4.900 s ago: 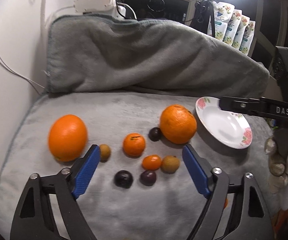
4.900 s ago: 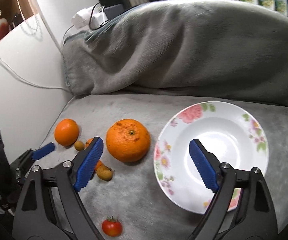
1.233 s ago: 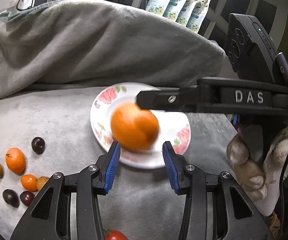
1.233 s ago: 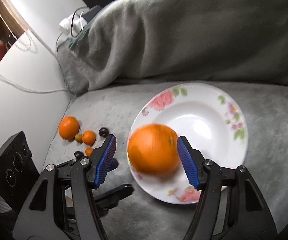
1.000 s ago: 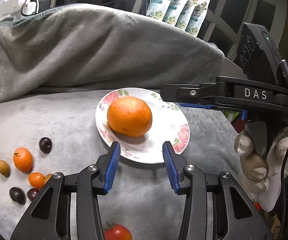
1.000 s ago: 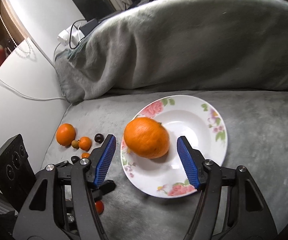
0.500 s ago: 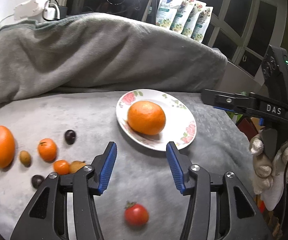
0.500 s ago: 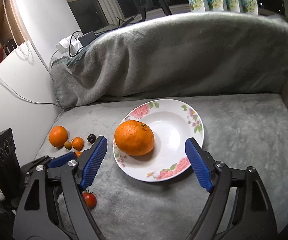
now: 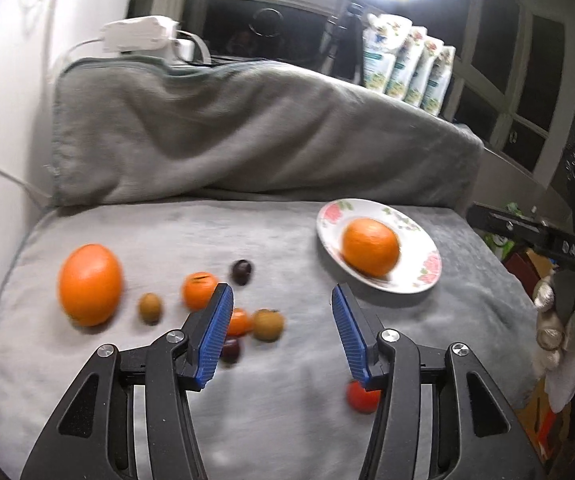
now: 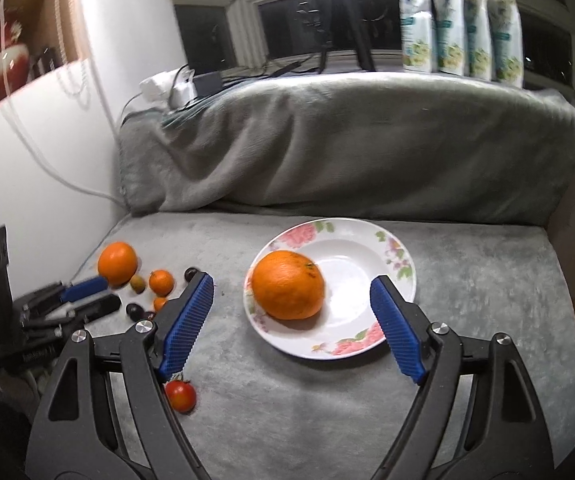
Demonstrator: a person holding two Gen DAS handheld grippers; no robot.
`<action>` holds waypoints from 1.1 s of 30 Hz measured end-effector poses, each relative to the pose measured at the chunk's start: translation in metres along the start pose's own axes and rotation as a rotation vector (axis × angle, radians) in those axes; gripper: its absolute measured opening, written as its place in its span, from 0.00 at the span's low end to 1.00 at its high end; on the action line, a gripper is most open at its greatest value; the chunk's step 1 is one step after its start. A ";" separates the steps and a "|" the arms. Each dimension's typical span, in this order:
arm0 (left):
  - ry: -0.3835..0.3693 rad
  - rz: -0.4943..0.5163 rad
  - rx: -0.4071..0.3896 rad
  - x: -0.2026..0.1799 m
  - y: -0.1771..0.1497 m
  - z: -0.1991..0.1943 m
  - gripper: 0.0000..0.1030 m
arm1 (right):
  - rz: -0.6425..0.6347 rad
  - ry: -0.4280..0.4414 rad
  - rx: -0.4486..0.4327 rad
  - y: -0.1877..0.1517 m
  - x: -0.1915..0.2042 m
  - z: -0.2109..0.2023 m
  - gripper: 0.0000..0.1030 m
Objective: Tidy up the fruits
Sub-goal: 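Open the right gripper and withdraw it from the plate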
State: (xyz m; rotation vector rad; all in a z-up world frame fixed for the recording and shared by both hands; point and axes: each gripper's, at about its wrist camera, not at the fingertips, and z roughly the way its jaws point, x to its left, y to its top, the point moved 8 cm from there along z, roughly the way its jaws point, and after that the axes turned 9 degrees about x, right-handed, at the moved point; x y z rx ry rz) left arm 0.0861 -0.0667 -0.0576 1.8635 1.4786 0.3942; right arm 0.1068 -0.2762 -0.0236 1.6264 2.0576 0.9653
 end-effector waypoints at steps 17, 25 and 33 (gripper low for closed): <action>0.107 -0.156 -0.008 0.089 -0.032 -0.028 0.45 | -0.148 -0.001 0.027 -0.031 0.061 0.007 0.81; 0.117 -0.217 0.001 0.112 -0.045 -0.030 0.42 | -0.127 0.036 0.054 -0.046 0.067 0.008 0.81; 0.129 -0.246 0.007 0.129 -0.048 -0.028 0.42 | -0.133 0.055 0.085 -0.057 0.077 0.015 0.81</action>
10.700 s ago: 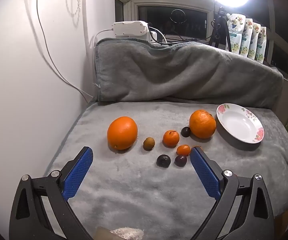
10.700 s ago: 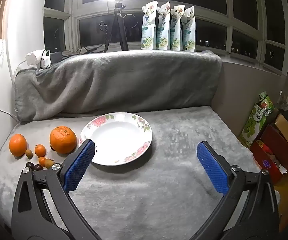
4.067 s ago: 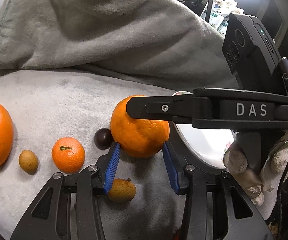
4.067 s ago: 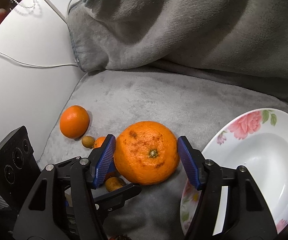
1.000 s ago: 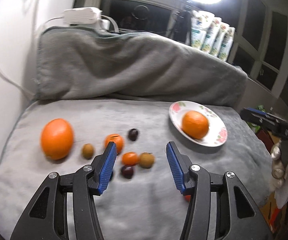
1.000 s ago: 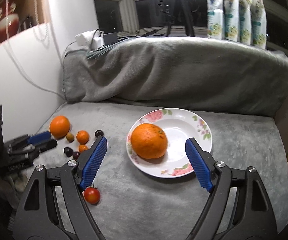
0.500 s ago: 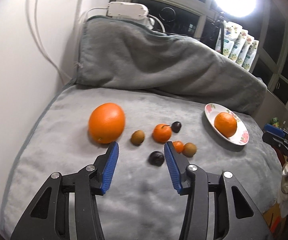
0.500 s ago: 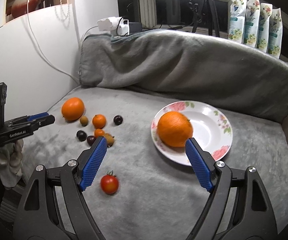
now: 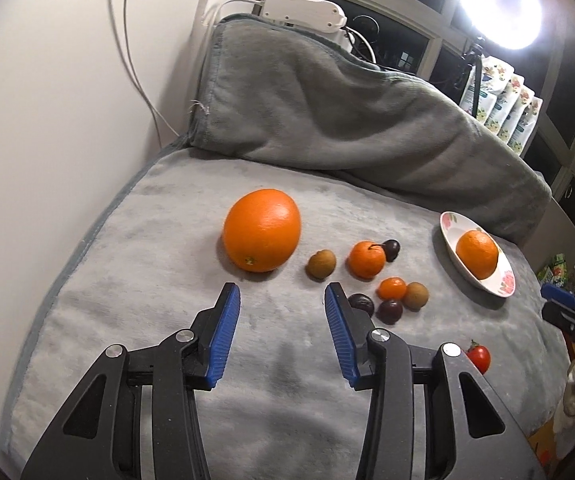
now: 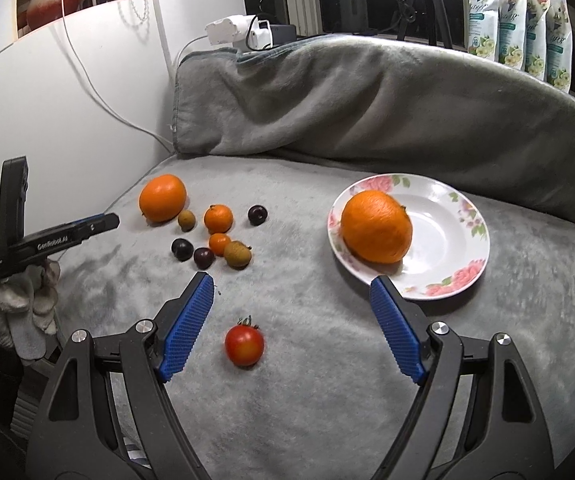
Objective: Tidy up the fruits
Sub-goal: 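Open the right gripper and withdraw it from the plate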
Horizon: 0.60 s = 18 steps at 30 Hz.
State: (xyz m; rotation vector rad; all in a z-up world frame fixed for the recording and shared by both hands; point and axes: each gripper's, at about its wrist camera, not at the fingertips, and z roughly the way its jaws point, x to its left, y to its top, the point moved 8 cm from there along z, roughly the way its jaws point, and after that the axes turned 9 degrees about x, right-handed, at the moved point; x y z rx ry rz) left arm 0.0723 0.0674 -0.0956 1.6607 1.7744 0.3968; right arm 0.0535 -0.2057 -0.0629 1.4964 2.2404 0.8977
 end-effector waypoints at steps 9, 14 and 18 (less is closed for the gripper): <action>0.006 -0.019 -0.005 0.011 0.006 0.004 0.42 | -0.005 0.017 0.023 -0.006 0.008 0.007 0.81; 0.008 -0.032 -0.002 0.018 0.008 0.008 0.42 | -0.017 0.026 0.036 -0.004 0.014 0.012 0.80; 0.003 -0.047 0.001 0.024 0.008 0.012 0.42 | -0.047 0.021 0.044 0.002 0.020 0.016 0.80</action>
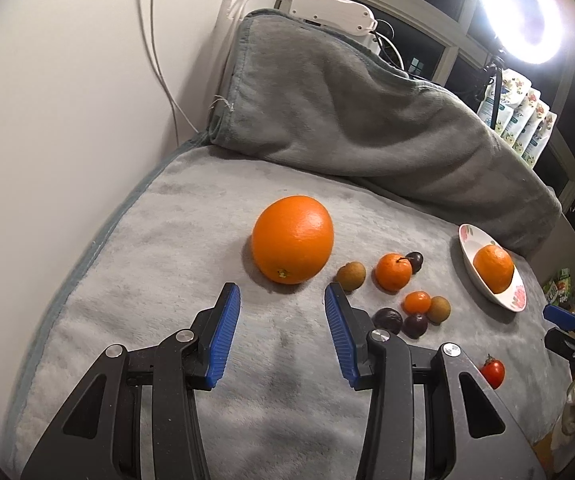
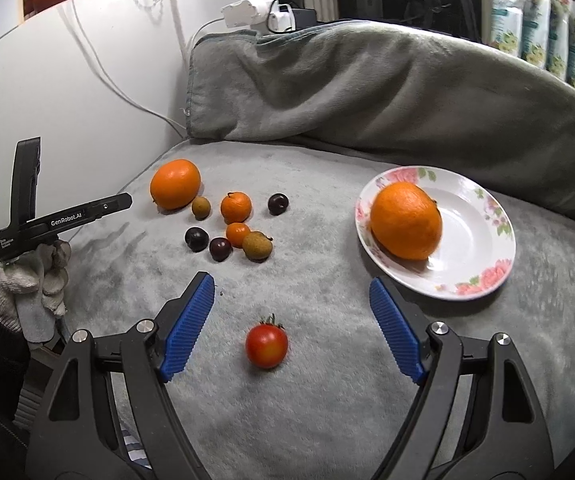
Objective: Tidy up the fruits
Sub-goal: 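Open the right gripper and withdraw it from the plate, then move the right gripper to the large orange and close around it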
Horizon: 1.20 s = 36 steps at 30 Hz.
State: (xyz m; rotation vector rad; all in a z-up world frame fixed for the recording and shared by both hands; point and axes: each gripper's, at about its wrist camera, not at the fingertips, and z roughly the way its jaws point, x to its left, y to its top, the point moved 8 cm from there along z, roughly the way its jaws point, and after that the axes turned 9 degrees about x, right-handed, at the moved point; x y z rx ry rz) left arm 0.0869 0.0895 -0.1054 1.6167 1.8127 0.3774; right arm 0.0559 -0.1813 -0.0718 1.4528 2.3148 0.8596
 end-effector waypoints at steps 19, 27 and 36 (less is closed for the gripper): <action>-0.009 -0.023 0.064 0.004 0.010 0.028 0.54 | -0.100 0.177 0.119 0.092 0.045 0.080 0.81; -0.054 -0.050 0.083 0.008 0.014 0.038 0.54 | -0.068 0.305 0.213 0.126 0.076 0.134 0.81; -0.122 -0.076 0.107 0.009 0.019 0.048 0.54 | -0.039 0.375 0.302 0.144 0.095 0.176 0.81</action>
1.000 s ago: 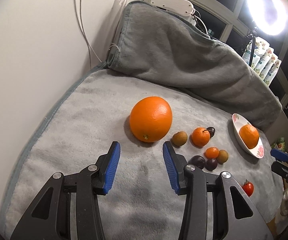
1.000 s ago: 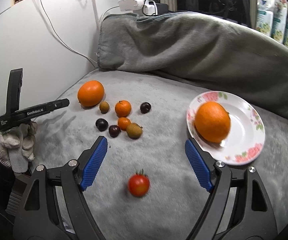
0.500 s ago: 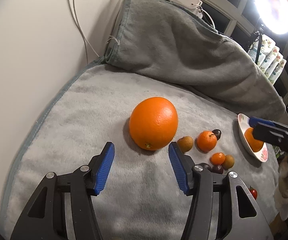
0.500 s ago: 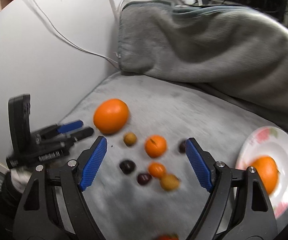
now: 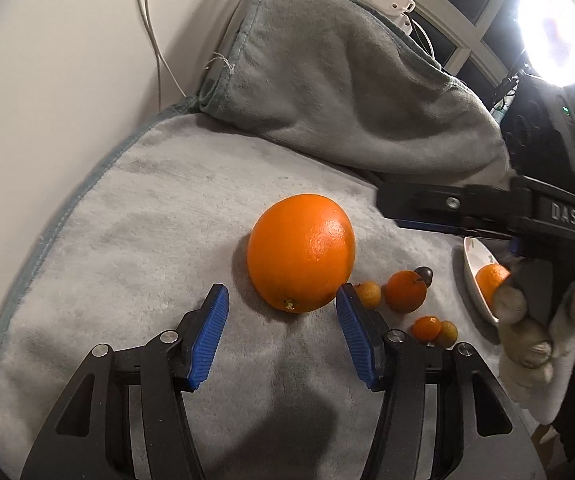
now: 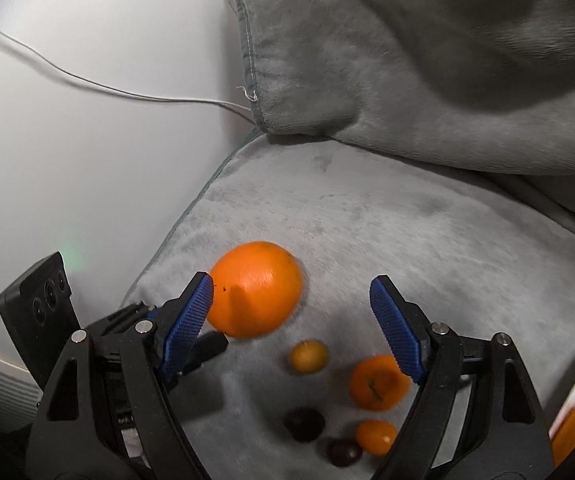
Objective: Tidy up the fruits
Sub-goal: 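Move the right gripper to the large orange and close around it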
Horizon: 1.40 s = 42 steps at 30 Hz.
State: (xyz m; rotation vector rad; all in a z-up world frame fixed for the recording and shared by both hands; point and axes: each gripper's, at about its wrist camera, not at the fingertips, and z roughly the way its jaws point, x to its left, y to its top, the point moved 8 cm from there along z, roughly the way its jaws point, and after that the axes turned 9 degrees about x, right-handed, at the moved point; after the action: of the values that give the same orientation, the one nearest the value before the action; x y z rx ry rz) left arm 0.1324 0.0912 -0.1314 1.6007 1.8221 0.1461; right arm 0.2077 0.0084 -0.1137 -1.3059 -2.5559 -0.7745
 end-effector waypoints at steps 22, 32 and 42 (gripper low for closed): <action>-0.040 0.019 0.041 -0.004 0.002 0.015 0.51 | -0.005 0.071 0.094 0.005 0.017 0.031 0.81; -0.051 0.032 0.043 -0.005 0.002 0.016 0.47 | 0.037 0.133 0.132 0.002 0.018 0.043 0.68; -0.040 0.044 0.030 -0.011 0.000 0.010 0.47 | 0.055 0.138 0.112 0.000 0.018 0.033 0.67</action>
State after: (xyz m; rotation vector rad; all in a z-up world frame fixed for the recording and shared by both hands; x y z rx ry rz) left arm 0.1383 0.0781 -0.1343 1.6541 1.7666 0.1061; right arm 0.1992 0.0381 -0.1353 -1.2387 -2.4080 -0.6761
